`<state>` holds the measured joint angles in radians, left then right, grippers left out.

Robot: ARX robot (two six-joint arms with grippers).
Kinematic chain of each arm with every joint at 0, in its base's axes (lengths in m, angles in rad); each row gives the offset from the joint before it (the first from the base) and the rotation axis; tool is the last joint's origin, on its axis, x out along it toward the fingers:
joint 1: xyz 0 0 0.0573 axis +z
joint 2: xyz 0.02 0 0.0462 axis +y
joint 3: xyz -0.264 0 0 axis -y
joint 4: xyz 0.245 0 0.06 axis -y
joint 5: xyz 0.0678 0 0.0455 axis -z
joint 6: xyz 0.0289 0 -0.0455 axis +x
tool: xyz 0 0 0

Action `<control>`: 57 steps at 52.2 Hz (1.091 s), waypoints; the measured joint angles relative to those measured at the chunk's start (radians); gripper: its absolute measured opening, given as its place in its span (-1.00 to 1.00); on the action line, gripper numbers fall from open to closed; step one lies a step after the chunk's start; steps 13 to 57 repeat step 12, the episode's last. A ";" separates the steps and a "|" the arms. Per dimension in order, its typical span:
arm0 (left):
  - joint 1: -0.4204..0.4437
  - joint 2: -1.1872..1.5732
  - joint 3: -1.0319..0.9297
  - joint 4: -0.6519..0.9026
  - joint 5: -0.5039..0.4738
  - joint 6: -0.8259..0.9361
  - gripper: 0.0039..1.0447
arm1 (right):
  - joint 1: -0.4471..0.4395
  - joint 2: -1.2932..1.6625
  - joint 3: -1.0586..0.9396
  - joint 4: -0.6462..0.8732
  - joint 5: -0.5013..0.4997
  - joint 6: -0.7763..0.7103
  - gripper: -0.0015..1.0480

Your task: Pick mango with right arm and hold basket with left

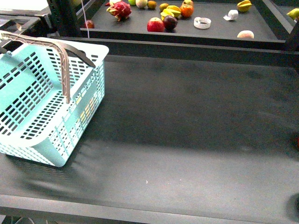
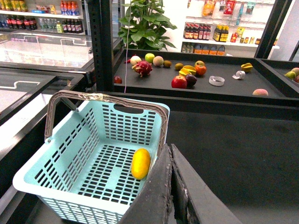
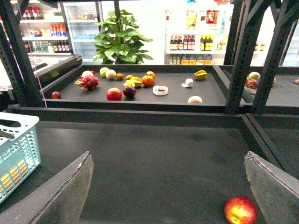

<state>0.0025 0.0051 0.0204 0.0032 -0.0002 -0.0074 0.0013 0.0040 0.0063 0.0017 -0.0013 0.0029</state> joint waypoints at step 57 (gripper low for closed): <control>0.000 0.000 0.000 0.000 0.000 0.000 -0.96 | 0.000 0.000 0.000 0.000 0.000 0.000 0.84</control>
